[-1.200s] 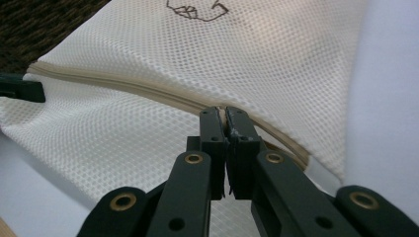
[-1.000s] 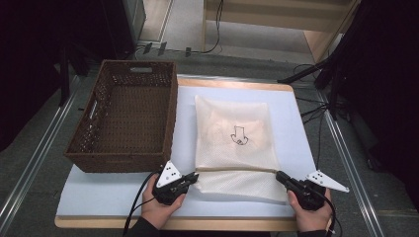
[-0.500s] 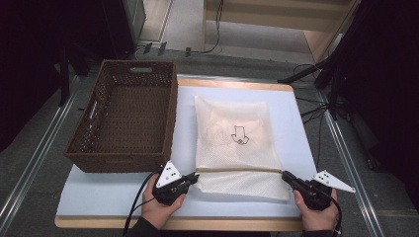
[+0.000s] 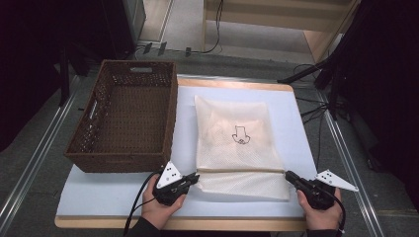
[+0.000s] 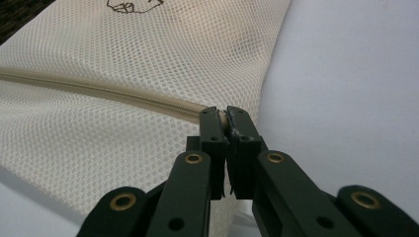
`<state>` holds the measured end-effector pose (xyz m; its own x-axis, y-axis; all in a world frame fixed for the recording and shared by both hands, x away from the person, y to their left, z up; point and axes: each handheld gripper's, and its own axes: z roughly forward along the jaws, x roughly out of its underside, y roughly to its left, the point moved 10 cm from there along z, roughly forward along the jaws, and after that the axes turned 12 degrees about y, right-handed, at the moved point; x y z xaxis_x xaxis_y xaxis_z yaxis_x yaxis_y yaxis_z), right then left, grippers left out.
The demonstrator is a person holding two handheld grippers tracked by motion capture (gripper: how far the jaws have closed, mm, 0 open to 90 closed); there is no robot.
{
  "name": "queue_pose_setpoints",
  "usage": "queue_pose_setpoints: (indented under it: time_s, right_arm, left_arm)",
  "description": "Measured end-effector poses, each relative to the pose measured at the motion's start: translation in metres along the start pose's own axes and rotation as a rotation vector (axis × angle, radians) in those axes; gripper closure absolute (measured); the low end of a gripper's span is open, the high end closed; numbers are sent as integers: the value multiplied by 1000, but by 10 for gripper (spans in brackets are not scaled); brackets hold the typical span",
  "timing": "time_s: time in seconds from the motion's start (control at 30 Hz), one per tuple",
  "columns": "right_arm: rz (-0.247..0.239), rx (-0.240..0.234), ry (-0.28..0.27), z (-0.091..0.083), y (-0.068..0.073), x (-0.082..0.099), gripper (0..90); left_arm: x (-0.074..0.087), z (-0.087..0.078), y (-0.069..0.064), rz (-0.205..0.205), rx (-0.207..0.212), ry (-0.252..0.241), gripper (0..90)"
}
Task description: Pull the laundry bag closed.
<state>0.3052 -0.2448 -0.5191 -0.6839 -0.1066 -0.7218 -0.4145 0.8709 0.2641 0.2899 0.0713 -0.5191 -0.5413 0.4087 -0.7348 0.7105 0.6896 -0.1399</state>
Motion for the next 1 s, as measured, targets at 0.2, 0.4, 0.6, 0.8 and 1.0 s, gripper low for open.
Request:
queue_pose_setpoints:
  time_s: [0.2, 0.4, 0.6, 0.8, 1.0]
  right_arm:
    - [-14, -25, -31, 2, 1, -2, 768]
    - [-49, -27, -71, 3, 5, -9, 506]
    - [-48, -12, -68, 2, 2, -10, 251]
    - [-77, -29, -74, -3, 5, -13, 142]
    - [-60, 0, -86, -8, -4, -15, 135]
  left_arm:
    - [-2, -3, -1, 25, -18, -15, 784]
    - [-6, -14, 3, 3, 1, -73, 571]
    - [-9, -26, 6, -23, 41, -120, 358]
    - [-11, -40, 4, 20, 78, -159, 162]
    - [-12, -58, 10, 11, 68, -200, 128]
